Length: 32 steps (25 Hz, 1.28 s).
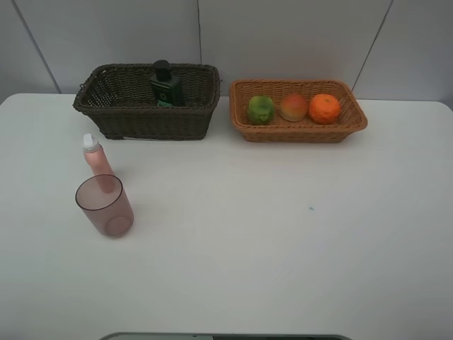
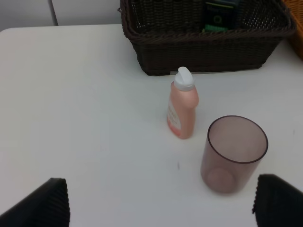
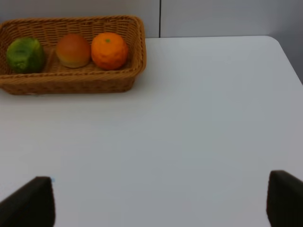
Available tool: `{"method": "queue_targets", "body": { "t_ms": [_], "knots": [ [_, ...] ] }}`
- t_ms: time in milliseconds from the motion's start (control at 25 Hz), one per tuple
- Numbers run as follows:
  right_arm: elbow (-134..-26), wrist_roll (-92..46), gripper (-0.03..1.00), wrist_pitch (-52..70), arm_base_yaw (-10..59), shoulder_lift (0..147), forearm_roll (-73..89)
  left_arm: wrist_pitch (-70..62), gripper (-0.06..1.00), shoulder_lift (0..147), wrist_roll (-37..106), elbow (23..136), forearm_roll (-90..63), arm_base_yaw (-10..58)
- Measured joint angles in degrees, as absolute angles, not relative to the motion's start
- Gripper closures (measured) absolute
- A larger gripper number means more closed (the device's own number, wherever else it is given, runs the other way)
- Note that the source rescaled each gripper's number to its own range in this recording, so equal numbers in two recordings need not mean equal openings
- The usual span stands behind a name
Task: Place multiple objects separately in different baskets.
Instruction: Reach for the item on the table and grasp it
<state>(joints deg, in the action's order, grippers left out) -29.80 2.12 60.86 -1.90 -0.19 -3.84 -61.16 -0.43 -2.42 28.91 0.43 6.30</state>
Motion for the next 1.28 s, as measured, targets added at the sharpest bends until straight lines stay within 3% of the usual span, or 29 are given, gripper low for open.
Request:
{"method": "queue_targets", "body": {
  "t_ms": [1280],
  "knots": [
    [-29.8, 2.12, 0.07, 60.86, -1.9, -0.19, -2.9, -61.16, -0.05, -0.43, -2.42, 28.91, 0.43, 6.3]
  ]
}}
